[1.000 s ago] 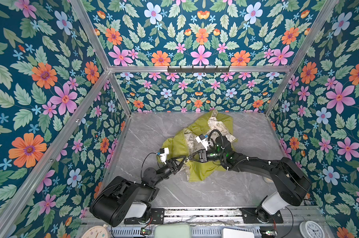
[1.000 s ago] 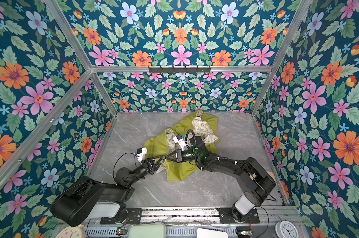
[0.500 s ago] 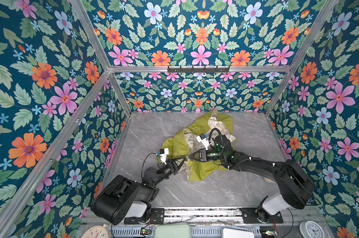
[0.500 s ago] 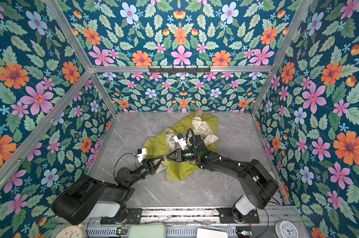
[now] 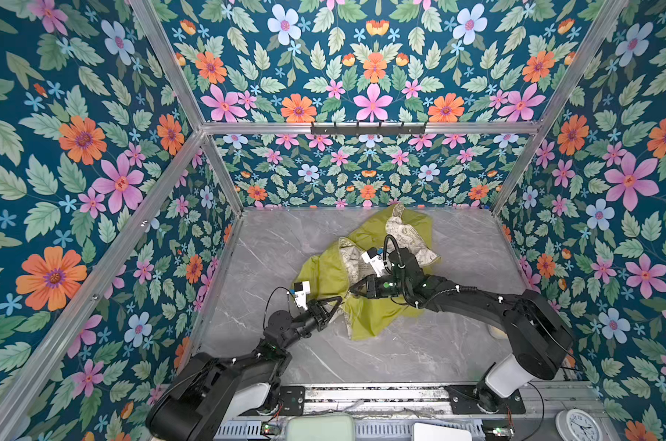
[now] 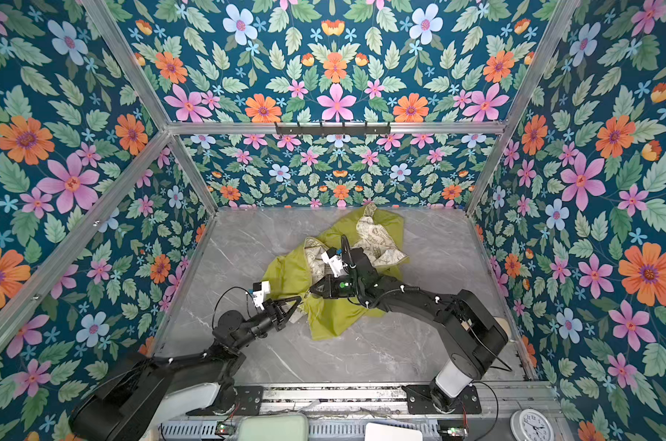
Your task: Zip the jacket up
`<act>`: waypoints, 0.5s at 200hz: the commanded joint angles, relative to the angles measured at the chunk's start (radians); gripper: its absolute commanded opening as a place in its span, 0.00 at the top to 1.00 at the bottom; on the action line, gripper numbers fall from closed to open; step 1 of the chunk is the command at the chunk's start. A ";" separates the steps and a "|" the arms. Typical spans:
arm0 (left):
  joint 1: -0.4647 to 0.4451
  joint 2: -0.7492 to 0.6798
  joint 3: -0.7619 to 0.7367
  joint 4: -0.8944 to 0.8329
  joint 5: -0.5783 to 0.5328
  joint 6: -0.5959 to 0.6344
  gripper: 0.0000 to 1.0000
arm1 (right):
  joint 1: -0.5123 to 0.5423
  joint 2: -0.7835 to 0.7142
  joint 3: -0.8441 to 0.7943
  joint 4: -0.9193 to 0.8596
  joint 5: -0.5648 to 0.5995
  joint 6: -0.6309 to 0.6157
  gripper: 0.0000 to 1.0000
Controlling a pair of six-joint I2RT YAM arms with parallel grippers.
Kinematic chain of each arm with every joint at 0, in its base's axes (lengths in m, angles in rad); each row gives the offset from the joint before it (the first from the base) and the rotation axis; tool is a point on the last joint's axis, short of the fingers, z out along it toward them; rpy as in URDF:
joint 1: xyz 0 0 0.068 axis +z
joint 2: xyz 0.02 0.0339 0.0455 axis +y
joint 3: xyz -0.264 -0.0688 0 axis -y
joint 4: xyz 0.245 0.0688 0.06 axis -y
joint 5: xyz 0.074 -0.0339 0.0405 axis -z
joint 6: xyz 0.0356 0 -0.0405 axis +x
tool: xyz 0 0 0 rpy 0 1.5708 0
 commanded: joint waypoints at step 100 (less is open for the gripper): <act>0.005 -0.332 0.078 -0.808 -0.159 0.232 1.00 | -0.024 0.022 0.077 -0.279 0.332 -0.095 1.00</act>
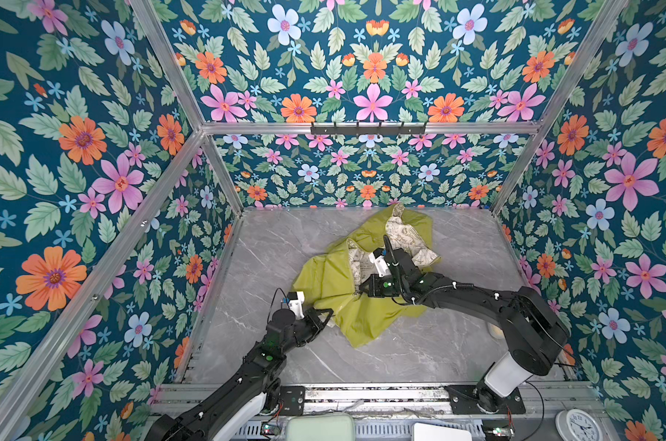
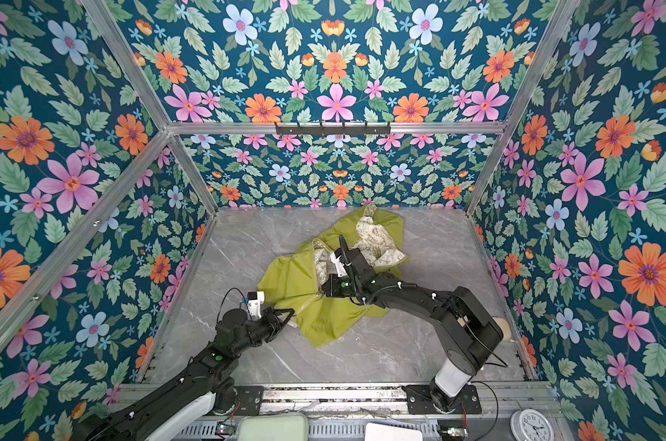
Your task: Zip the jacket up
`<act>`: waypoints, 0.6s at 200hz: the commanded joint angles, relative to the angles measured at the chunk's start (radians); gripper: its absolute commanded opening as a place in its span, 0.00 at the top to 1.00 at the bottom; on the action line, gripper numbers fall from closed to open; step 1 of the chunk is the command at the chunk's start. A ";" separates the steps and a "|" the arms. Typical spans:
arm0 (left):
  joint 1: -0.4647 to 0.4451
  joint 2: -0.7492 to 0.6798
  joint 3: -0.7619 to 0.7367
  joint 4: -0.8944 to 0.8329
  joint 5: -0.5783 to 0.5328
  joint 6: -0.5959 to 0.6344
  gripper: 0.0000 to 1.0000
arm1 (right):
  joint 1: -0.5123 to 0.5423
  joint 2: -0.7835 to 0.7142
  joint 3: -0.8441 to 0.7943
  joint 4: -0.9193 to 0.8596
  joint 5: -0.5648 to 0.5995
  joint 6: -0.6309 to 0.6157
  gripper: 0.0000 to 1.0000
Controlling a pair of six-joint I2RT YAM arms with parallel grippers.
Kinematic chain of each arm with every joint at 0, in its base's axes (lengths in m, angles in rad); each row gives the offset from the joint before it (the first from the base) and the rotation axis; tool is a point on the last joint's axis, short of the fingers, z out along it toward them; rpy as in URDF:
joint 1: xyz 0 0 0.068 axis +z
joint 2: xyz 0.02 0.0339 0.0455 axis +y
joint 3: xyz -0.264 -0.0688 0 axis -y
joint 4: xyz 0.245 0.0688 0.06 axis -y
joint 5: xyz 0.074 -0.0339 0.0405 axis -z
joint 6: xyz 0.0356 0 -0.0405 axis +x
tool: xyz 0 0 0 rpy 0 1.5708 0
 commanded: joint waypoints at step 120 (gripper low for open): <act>0.063 0.002 0.313 -0.581 -0.267 0.309 1.00 | -0.171 -0.119 0.109 -0.317 0.271 -0.141 1.00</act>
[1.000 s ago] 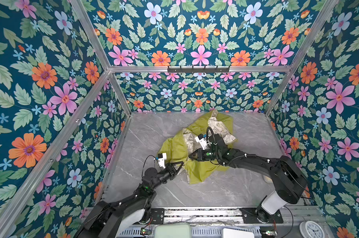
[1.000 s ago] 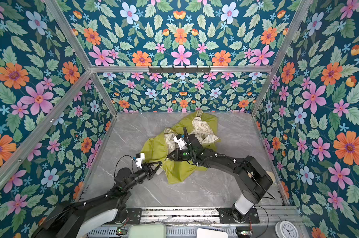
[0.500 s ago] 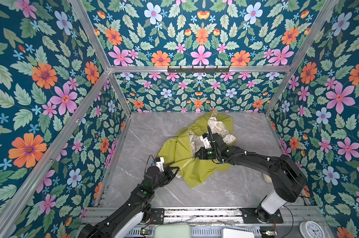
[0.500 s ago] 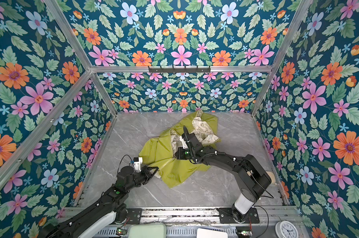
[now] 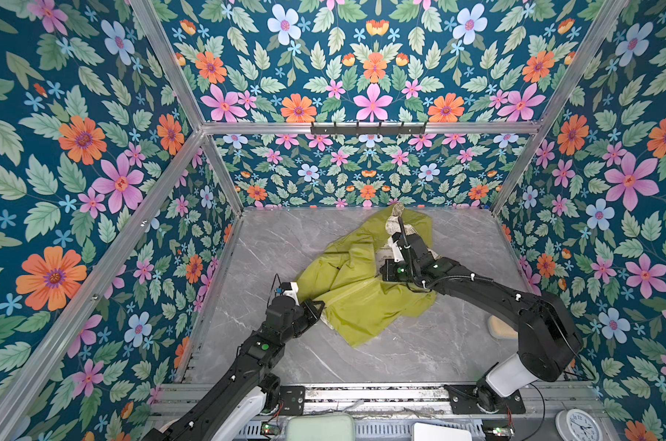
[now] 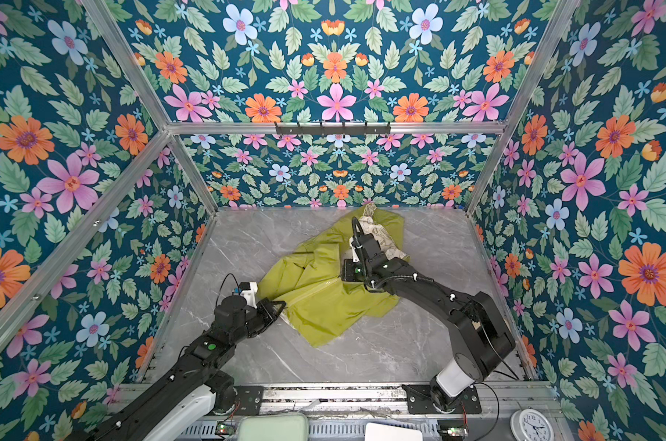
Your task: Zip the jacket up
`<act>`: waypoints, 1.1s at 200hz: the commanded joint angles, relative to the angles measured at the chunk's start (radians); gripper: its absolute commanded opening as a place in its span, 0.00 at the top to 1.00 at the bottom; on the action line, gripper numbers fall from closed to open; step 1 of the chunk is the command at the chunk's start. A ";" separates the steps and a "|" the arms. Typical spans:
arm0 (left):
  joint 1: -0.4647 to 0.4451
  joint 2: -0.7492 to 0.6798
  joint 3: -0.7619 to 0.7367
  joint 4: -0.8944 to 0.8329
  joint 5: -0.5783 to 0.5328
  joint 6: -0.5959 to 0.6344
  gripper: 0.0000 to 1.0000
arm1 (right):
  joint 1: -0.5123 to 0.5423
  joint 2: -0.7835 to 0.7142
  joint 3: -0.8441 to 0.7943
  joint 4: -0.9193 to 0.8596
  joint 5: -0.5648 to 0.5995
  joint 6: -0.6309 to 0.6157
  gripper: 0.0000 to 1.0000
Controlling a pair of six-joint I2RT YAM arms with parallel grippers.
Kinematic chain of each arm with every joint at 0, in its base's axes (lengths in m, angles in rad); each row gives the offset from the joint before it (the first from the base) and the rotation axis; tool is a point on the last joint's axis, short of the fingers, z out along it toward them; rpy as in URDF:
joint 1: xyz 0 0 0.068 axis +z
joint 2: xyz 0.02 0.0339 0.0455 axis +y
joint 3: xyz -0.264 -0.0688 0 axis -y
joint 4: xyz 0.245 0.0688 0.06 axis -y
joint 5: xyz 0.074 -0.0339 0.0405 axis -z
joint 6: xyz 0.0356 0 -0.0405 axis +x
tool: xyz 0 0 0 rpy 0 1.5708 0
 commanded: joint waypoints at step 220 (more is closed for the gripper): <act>0.550 0.699 0.996 -0.273 0.113 0.428 1.00 | -0.543 -0.289 0.132 -0.271 0.090 -0.073 1.00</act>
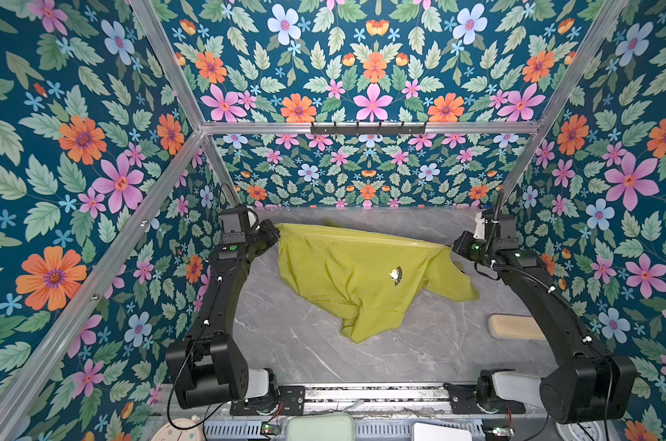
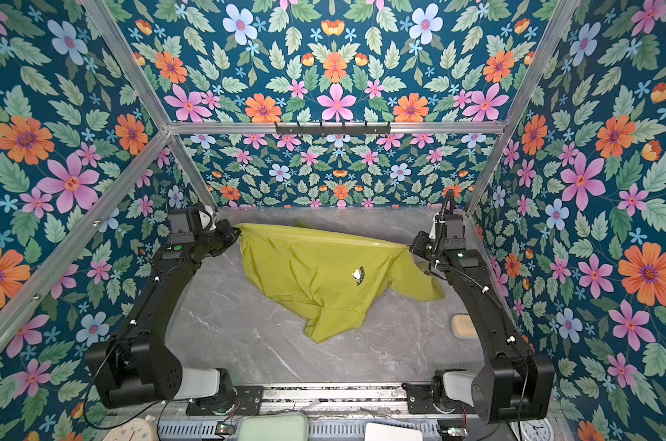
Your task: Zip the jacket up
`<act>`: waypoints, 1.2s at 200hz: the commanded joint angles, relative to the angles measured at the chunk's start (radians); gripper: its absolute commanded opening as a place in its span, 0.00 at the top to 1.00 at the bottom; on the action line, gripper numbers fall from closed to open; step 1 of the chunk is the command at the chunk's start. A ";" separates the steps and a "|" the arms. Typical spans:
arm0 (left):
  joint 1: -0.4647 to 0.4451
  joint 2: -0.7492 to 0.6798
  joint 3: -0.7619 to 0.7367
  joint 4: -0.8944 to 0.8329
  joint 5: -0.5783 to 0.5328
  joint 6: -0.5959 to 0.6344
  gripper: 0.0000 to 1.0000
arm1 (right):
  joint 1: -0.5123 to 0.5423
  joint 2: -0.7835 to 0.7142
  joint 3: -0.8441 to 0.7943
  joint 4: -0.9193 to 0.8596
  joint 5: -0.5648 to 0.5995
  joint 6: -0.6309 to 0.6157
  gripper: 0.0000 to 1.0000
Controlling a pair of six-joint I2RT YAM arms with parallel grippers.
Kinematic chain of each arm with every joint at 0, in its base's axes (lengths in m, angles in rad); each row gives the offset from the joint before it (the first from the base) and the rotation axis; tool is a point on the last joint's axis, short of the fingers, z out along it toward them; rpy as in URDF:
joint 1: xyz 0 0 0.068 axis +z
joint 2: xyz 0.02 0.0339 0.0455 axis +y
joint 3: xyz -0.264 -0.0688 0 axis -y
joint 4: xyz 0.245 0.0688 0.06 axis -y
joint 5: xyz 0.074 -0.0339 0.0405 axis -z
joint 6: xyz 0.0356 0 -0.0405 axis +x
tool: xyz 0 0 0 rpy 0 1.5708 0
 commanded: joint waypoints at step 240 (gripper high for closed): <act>0.005 -0.181 -1.038 1.157 -0.511 0.448 0.00 | -0.010 -0.201 -0.933 1.043 0.395 -0.382 0.01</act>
